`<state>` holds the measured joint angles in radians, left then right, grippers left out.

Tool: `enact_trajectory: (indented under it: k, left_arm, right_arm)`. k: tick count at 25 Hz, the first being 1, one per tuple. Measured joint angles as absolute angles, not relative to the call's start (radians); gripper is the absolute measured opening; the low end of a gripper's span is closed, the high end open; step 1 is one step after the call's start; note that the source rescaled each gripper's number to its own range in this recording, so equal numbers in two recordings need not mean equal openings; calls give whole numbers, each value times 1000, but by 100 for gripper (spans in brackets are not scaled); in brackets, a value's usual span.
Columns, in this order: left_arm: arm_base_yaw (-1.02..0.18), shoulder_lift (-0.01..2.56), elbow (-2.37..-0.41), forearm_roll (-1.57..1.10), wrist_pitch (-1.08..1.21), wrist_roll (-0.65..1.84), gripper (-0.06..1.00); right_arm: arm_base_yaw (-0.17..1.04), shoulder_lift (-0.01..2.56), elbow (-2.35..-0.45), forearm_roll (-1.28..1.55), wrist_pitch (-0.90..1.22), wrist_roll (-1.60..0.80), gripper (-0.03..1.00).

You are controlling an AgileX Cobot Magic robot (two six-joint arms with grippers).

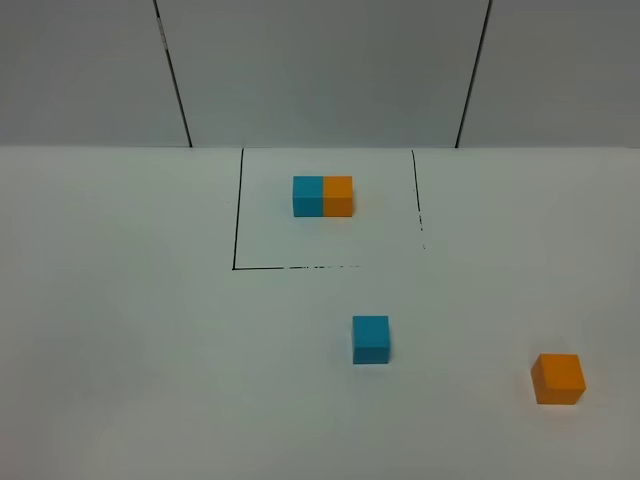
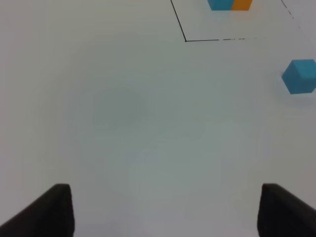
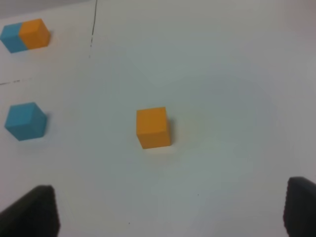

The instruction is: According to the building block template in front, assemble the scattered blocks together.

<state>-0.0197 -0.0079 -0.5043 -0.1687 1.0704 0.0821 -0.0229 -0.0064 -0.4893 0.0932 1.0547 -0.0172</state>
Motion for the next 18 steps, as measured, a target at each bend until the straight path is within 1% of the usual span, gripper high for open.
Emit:
enact_trajectory:
  k: [18]
  left_arm:
    - [-20, -8, -504, -169, 1070, 82, 61]
  right_arm:
    - [-23, -6, -489, 93, 1055, -17, 82]
